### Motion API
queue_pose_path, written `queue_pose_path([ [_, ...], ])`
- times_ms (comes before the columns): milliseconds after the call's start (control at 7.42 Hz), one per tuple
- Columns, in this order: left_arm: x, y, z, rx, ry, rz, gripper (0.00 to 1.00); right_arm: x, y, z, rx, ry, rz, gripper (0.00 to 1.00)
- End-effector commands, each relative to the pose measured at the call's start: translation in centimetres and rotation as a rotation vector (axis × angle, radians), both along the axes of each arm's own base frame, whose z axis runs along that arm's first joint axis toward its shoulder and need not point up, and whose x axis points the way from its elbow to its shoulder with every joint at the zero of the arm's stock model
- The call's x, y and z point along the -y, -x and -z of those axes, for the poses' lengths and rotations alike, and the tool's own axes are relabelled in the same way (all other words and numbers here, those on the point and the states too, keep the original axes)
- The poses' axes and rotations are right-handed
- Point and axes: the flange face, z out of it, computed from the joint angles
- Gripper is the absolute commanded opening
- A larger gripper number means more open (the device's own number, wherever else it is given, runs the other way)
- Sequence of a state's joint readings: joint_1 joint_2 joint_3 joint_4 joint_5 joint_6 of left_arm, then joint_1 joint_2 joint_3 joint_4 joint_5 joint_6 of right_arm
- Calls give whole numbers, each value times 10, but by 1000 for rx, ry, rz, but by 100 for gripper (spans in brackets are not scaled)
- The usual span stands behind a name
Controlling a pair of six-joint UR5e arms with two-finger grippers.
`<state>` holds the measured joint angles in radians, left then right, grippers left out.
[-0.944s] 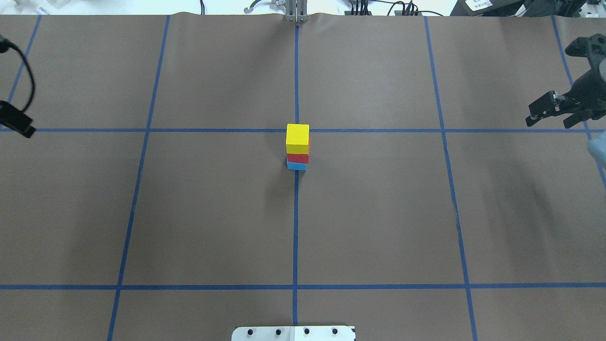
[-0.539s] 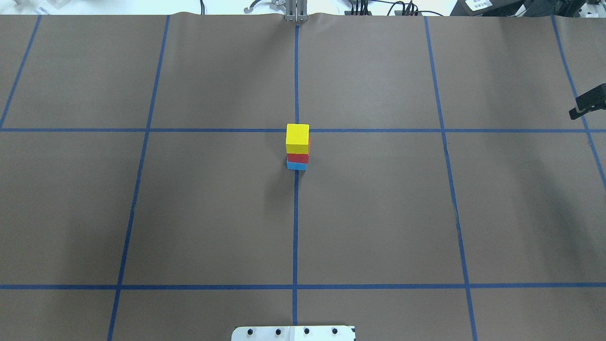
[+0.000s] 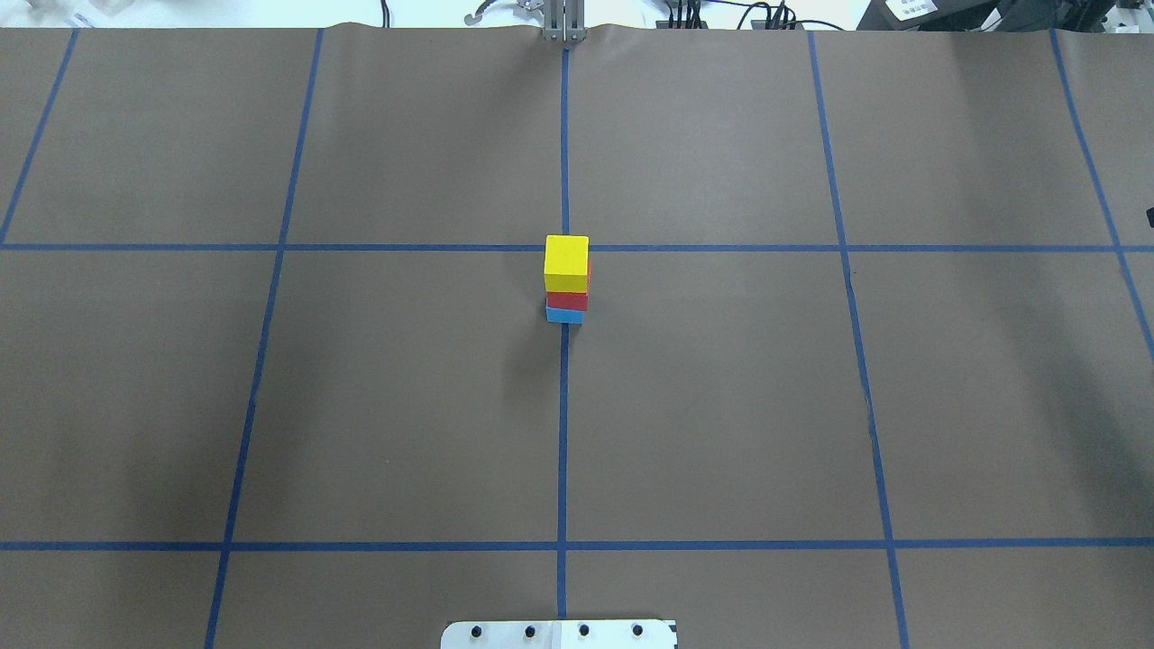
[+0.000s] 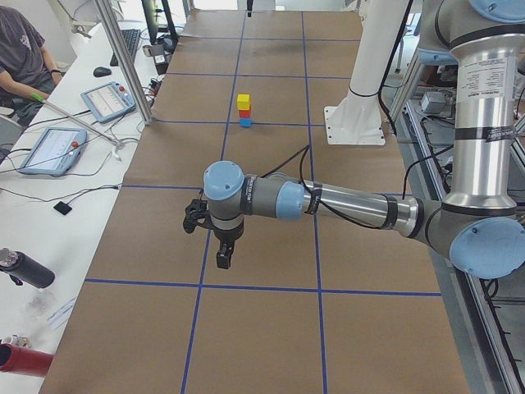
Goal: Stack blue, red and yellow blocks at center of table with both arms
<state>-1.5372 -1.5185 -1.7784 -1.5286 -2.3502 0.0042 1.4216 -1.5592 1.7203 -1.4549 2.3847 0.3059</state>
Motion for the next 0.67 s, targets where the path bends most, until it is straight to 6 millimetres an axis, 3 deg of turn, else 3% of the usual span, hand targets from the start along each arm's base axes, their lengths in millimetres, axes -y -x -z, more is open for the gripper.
queue_pose_path([
  [0, 2, 1, -22, -10, 54, 75, 100, -13, -6, -5, 7, 12, -5, 100],
  [135, 4, 0, -45, -14, 72, 102, 100, -15, -6, -4, 6, 19, -4, 100],
  [539, 6, -1, -46, -14, 63, 129, 100, -14, -3, 0, -12, 50, 7, 100],
])
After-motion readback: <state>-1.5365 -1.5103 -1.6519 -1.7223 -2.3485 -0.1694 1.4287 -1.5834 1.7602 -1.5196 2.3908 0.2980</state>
